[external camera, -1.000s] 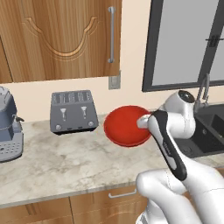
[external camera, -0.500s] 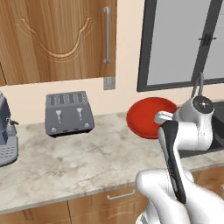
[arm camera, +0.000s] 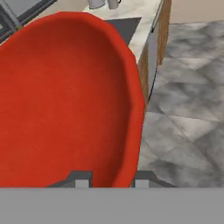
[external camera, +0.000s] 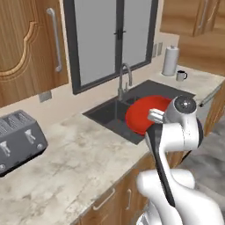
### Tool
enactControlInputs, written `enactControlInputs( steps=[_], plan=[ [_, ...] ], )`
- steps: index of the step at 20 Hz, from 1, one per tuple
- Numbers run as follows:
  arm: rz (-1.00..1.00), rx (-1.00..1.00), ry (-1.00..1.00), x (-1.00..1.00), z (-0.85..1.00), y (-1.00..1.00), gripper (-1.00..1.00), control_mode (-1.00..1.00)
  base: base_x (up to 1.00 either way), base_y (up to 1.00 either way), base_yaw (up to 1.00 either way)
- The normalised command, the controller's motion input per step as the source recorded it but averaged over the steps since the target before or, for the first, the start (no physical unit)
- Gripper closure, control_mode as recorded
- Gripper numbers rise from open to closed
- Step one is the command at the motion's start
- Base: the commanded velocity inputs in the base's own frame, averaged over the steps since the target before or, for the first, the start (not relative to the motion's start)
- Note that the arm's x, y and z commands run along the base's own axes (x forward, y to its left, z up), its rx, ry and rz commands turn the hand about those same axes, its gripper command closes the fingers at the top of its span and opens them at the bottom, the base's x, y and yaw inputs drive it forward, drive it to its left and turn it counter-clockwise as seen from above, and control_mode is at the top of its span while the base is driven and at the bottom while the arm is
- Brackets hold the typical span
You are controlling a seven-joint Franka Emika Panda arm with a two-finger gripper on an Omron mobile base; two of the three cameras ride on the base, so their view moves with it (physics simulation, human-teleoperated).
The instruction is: Clear the mugs and bowl far away from the sink.
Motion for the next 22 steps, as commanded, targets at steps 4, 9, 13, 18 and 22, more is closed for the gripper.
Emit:
enactControlInputs(
  steps=[4,9,13,18,22],
  plan=[
    [0.0,0.0,0.0,0.0,0.0,0.0,1.0,1.0,0.0,0.13,-1.0],
    [0.0,0.0,0.0,0.0,0.0,0.0,1.0,1.0,0.0,0.08,-1.0],
    [0.0,0.0,0.0,0.0,0.0,0.0,1.0,1.0,0.0,0.05,-1.0],
    [0.0,0.0,0.0,0.0,0.0,0.0,1.0,1.0,0.0,0.03,-1.0],
    [0.0,0.0,0.0,0.0,0.0,0.0,1.0,1.0,0.0,0.01,-1.0]
  ],
)
